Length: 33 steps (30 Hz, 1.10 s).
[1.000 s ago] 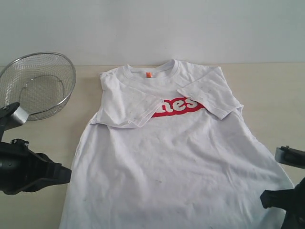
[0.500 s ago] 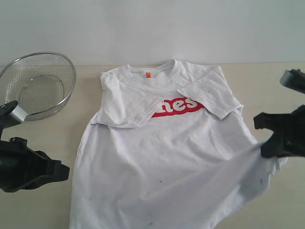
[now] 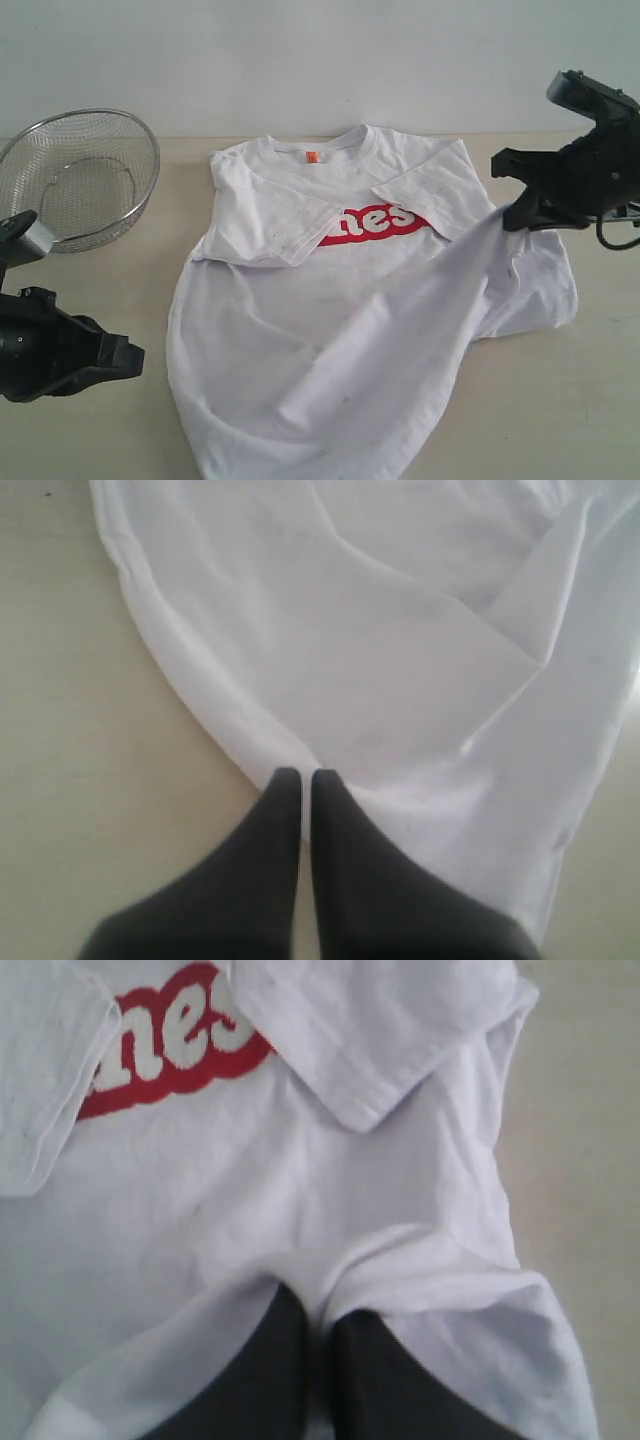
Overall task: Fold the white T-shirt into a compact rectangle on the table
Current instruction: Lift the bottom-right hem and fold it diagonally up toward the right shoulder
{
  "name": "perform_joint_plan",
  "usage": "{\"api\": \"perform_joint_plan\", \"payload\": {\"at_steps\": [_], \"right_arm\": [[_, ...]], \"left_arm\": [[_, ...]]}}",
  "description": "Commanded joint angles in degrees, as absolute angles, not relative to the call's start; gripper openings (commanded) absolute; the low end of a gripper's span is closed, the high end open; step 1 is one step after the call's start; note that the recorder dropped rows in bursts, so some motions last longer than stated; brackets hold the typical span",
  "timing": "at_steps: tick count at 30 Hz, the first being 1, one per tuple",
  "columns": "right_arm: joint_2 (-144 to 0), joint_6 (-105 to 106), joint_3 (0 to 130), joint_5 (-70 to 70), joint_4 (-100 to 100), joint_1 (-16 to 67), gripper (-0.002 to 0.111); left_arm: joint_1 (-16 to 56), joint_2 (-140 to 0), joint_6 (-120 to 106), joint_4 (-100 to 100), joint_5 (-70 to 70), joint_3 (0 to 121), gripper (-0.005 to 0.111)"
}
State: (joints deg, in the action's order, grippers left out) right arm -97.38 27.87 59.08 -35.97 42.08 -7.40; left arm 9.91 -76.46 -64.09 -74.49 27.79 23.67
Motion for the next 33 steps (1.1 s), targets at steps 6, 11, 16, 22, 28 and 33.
{"api": "perform_joint_plan", "payload": {"at_steps": [6, 11, 16, 22, 28, 33], "right_arm": [[-107.32, 28.70, 72.63, -37.80, 45.40, -7.44, 0.000], [-111.61, 29.07, 78.97, -38.33, 46.31, -7.44, 0.000], [-117.44, 30.65, 85.02, -38.28, 47.75, -7.32, 0.000], [-123.84, 33.60, 94.49, -37.57, 53.87, -7.32, 0.000], [-130.63, 33.04, 100.95, -36.72, 53.71, -7.32, 0.000], [-132.12, 33.19, 101.07, -35.51, 53.17, -7.32, 0.020]], "left_arm": [[9.80, -76.42, -64.06, -75.10, 26.92, 23.42, 0.005], [9.80, -76.42, -64.06, -75.10, 25.97, 23.42, 0.005], [9.80, -76.42, -63.83, -75.19, 23.78, 23.42, 0.005], [9.80, -76.42, -63.83, -76.04, 23.28, 23.42, 0.005], [9.80, -76.42, -63.83, -76.02, 24.00, 23.42, 0.005], [9.80, -76.42, -63.83, -76.02, 24.00, 23.42, 0.005]]}}
